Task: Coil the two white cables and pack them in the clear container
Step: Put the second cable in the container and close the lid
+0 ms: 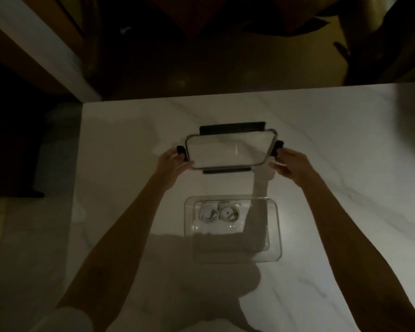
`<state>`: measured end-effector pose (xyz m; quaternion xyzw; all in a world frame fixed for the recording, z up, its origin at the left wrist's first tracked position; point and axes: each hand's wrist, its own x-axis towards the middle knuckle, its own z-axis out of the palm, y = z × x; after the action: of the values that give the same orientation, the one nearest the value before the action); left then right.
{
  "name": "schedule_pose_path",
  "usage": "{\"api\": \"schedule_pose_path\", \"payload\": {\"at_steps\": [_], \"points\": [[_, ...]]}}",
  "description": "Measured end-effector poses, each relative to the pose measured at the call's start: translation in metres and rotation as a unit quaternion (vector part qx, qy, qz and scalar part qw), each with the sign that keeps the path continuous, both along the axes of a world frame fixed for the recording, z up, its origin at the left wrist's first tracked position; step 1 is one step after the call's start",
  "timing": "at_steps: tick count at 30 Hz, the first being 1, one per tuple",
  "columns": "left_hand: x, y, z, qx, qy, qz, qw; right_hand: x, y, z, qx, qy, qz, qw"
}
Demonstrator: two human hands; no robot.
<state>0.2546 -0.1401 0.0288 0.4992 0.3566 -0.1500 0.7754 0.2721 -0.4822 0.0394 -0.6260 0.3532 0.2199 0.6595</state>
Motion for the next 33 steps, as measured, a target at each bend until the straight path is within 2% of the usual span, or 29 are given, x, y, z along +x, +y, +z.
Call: {"api": "schedule_pose_path", "payload": {"at_steps": [2, 4, 5, 7, 10, 13, 15, 18, 21, 25, 33], "points": [[-0.007, 0.003, 0.013, -0.031, -0.041, -0.017, 0.999, -0.008, -0.003, 0.015, 0.114, -0.041, -0.035, 0.992], [-0.016, 0.006, 0.025, -0.036, -0.071, -0.042, 0.996, -0.017, -0.006, 0.025, 0.199, -0.043, -0.104, 0.973], [-0.021, 0.009, 0.030, -0.061, -0.081, -0.015, 0.995, -0.022, -0.005, 0.031, 0.240, -0.038, -0.140, 0.960], [-0.029, 0.009, 0.042, -0.082, -0.077, 0.044, 0.993, -0.034, -0.004, 0.044, 0.271, -0.039, -0.128, 0.953], [-0.046, 0.006, 0.055, -0.040, -0.096, 0.040, 0.994, -0.061, 0.005, 0.062, 0.183, -0.086, -0.028, 0.979], [-0.087, 0.003, 0.061, 0.047, -0.073, 0.013, 0.996, -0.100, 0.007, 0.061, 0.130, -0.103, -0.035, 0.986], [-0.125, -0.001, 0.052, 0.129, -0.014, -0.030, 0.991, -0.131, 0.007, 0.052, 0.015, -0.102, -0.012, 0.995], [-0.175, -0.009, 0.025, 0.181, 0.082, -0.050, 0.979, -0.179, 0.003, 0.022, -0.151, -0.089, 0.029, 0.984], [-0.196, -0.026, 0.013, 0.216, 0.101, -0.082, 0.968, -0.206, 0.005, 0.005, -0.207, -0.066, 0.005, 0.976], [-0.191, -0.044, 0.018, 0.292, 0.066, -0.102, 0.949, -0.207, 0.018, 0.005, -0.262, -0.085, 0.007, 0.961], [-0.175, -0.035, 0.010, 0.298, 0.084, -0.110, 0.945, -0.197, 0.010, -0.011, -0.242, -0.035, 0.022, 0.969]]}}
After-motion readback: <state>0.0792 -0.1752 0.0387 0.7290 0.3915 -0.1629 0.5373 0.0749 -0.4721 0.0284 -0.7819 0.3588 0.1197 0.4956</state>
